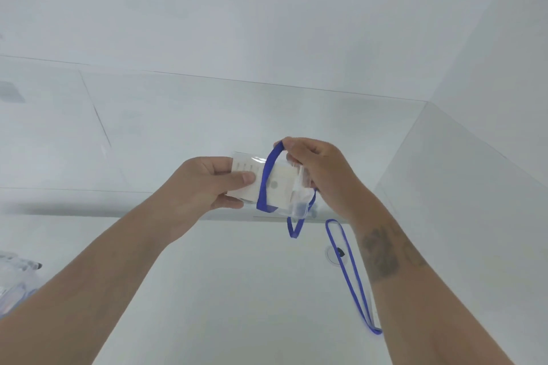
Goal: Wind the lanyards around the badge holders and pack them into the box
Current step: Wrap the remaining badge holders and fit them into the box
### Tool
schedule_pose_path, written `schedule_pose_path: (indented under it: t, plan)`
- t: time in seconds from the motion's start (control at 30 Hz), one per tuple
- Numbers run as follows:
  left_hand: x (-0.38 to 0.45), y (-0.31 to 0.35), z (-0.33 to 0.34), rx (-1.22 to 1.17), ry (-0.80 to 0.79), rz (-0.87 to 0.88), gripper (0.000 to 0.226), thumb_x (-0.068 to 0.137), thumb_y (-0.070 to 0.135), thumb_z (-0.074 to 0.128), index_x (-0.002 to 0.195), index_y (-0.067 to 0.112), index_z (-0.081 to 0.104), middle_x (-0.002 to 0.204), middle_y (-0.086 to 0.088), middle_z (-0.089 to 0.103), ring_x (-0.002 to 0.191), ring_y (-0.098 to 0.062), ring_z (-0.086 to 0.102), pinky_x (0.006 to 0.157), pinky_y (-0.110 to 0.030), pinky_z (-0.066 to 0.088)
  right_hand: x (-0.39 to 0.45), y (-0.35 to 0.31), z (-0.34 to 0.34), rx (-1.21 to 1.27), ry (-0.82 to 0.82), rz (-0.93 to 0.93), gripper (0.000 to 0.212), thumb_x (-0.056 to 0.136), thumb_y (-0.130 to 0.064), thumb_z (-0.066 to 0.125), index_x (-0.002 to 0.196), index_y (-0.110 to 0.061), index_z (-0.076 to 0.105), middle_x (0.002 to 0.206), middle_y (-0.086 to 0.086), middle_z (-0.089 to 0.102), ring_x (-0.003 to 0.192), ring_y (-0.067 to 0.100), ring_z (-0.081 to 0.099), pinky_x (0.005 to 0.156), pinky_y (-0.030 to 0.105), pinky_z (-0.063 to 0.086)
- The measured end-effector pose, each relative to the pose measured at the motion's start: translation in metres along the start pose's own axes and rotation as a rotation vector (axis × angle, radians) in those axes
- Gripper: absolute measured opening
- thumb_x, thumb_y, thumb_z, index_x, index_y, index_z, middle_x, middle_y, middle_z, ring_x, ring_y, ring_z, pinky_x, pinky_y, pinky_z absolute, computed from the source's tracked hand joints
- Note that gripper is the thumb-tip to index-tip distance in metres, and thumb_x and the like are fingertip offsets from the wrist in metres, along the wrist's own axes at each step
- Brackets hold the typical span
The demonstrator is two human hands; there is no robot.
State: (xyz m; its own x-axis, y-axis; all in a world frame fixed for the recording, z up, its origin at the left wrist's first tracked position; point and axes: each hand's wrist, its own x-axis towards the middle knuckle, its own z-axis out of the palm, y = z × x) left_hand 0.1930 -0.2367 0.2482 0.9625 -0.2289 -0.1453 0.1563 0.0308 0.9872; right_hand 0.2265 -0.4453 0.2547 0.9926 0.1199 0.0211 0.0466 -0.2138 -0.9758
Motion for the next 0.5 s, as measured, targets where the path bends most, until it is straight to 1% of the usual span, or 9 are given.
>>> schedule_pose_path:
  t: [0.07, 0.13, 0.17, 0.23, 0.3, 0.33, 0.4, 0.43, 0.5]
  plan:
    - [0.002, 0.003, 0.002, -0.178, 0.028, -0.040, 0.020, 0.085, 0.013, 0.069, 0.103, 0.009, 0.075, 0.102, -0.007, 0.077, 0.081, -0.016, 0.072, 0.064, -0.021, 0.059, -0.003, 0.017, 0.008, 0.214, -0.045, 0.097, 0.031, 0.089, -0.011, 0.046, 0.070, -0.021, 0.068, 0.064, -0.001, 0.040, 0.055, 0.014, 0.017, 0.045, 0.021, 0.020]
    - [0.005, 0.006, 0.004, -0.240, 0.052, -0.062, 0.019, 0.087, 0.011, 0.067, 0.104, 0.008, 0.074, 0.099, -0.006, 0.077, 0.077, -0.015, 0.073, 0.061, -0.019, 0.058, -0.009, 0.028, 0.023, 0.218, -0.117, 0.149, 0.025, 0.083, -0.011, 0.041, 0.061, -0.019, 0.053, 0.053, -0.006, 0.036, 0.048, 0.011, 0.017, 0.042, 0.019, 0.019]
    - [0.007, 0.005, 0.004, -0.255, 0.075, -0.072, 0.017, 0.089, 0.010, 0.066, 0.104, 0.008, 0.073, 0.099, -0.005, 0.077, 0.077, -0.015, 0.074, 0.061, -0.019, 0.058, -0.012, 0.031, 0.031, 0.158, -0.129, 0.165, 0.025, 0.086, -0.014, 0.045, 0.061, -0.018, 0.048, 0.052, -0.006, 0.036, 0.045, 0.010, 0.019, 0.042, 0.019, 0.020]
    - [0.012, 0.000, 0.004, -0.267, 0.152, -0.082, 0.016, 0.089, 0.009, 0.067, 0.104, 0.008, 0.073, 0.100, -0.006, 0.077, 0.082, -0.017, 0.075, 0.063, -0.020, 0.059, -0.021, 0.033, 0.045, -0.009, -0.107, 0.151, 0.036, 0.095, -0.025, 0.051, 0.060, -0.017, 0.047, 0.051, -0.003, 0.035, 0.043, 0.011, 0.023, 0.044, 0.020, 0.022]
    - [0.014, -0.006, 0.002, -0.254, 0.234, -0.074, 0.014, 0.089, 0.008, 0.068, 0.102, 0.006, 0.074, 0.099, -0.009, 0.077, 0.084, -0.020, 0.075, 0.065, -0.021, 0.060, -0.029, 0.031, 0.053, -0.201, -0.093, 0.086, 0.042, 0.100, -0.034, 0.048, 0.062, -0.016, 0.049, 0.048, -0.009, 0.037, 0.041, 0.009, 0.028, 0.044, 0.021, 0.025]
    - [0.015, -0.009, 0.002, -0.229, 0.277, -0.064, 0.012, 0.089, 0.007, 0.069, 0.099, 0.006, 0.074, 0.097, -0.010, 0.077, 0.082, -0.021, 0.076, 0.065, -0.021, 0.060, -0.034, 0.029, 0.056, -0.300, -0.113, 0.048, 0.041, 0.101, -0.037, 0.045, 0.067, -0.015, 0.052, 0.050, -0.009, 0.042, 0.043, 0.008, 0.033, 0.046, 0.021, 0.030]
    - [0.017, -0.014, 0.000, -0.078, 0.372, -0.023, 0.008, 0.089, 0.008, 0.069, 0.092, 0.011, 0.075, 0.094, -0.010, 0.078, 0.078, -0.020, 0.075, 0.066, -0.022, 0.061, -0.042, 0.027, 0.059, -0.531, -0.187, -0.032, 0.038, 0.103, -0.042, 0.039, 0.078, -0.019, 0.057, 0.066, -0.004, 0.052, 0.061, 0.012, 0.048, 0.059, 0.027, 0.041]
    - [0.018, -0.015, -0.001, 0.029, 0.408, 0.003, 0.009, 0.089, 0.009, 0.069, 0.088, 0.015, 0.075, 0.092, -0.007, 0.078, 0.076, -0.018, 0.075, 0.067, -0.023, 0.061, -0.045, 0.024, 0.060, -0.653, -0.213, -0.066, 0.039, 0.104, -0.043, 0.036, 0.077, -0.021, 0.053, 0.072, -0.002, 0.052, 0.070, 0.015, 0.051, 0.066, 0.031, 0.042]
    - [0.019, -0.019, -0.003, 0.209, 0.419, 0.050, 0.012, 0.090, 0.011, 0.068, 0.085, 0.019, 0.076, 0.087, -0.001, 0.078, 0.076, -0.017, 0.075, 0.071, -0.027, 0.062, -0.048, 0.014, 0.058, -0.849, -0.239, -0.119, 0.040, 0.104, -0.043, 0.033, 0.070, -0.025, 0.044, 0.076, -0.004, 0.048, 0.076, 0.018, 0.049, 0.067, 0.033, 0.040]
